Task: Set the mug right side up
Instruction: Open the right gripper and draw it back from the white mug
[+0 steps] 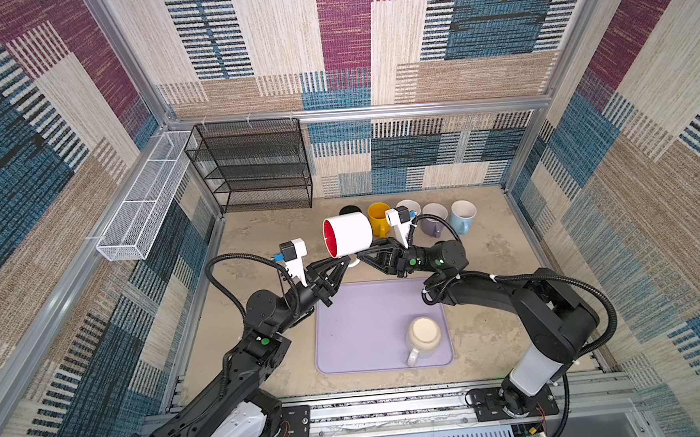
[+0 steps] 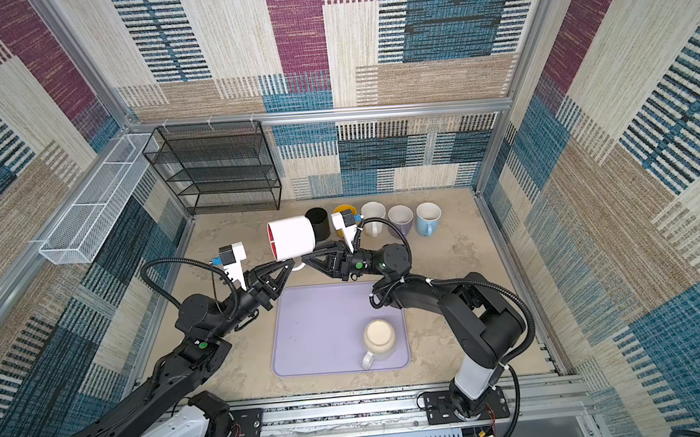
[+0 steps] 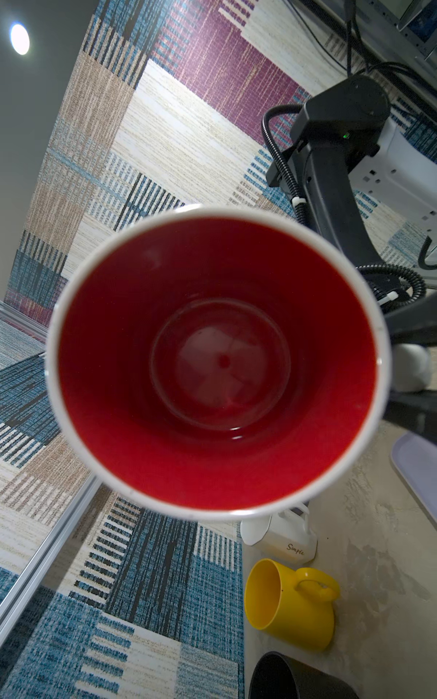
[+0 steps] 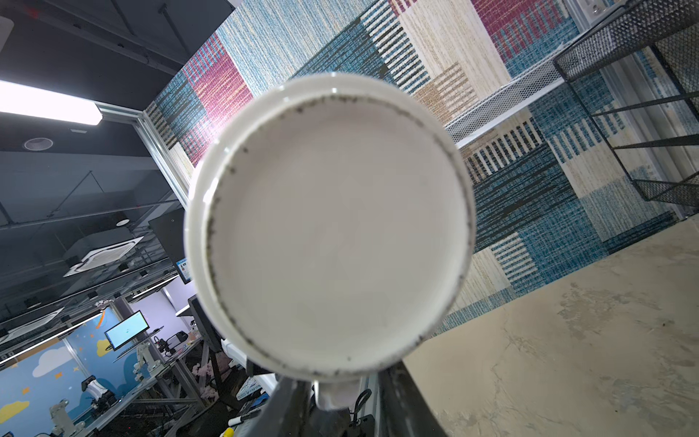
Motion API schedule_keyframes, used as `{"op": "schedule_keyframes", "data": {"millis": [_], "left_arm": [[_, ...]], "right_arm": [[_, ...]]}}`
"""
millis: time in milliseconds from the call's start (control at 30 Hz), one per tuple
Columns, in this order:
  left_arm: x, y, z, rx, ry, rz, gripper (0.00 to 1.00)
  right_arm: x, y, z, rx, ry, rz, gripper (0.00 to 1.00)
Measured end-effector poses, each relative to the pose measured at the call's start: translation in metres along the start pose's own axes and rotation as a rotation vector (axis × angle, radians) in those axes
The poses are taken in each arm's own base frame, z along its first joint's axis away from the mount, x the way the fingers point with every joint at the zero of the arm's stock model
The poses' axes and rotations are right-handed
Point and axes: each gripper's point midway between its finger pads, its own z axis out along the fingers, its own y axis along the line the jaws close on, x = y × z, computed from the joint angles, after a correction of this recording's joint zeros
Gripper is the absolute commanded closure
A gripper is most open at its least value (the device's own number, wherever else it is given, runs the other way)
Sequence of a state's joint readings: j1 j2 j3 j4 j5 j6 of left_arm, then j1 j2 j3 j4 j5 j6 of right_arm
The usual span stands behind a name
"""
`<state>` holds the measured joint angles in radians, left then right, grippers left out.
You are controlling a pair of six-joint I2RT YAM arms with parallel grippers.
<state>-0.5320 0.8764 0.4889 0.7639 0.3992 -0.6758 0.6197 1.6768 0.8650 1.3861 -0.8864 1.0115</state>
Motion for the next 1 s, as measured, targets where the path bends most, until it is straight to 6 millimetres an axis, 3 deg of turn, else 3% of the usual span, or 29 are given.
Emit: {"op": "schedule_keyframes", "data": {"millis": [267, 567, 1000], "left_arm": [[0.000, 0.009, -0.001, -0.068, 0.019, 0.000, 1.00], [0.020, 0.040, 0.000, -0.203, 0.088, -0.014, 1.00], [0.041, 0.083, 0.002, -0.411, 0.210, -0.022, 1.00]], "right_arm": [[0.007, -0.009, -0.016, 0.059, 0.001, 0.013, 0.66], [0.023, -0.016, -0.037, 0.166, 0.033, 0.015, 0.66], [0.024, -0.026, -0.074, 0.356, 0.041, -0.038, 0.67]]}}
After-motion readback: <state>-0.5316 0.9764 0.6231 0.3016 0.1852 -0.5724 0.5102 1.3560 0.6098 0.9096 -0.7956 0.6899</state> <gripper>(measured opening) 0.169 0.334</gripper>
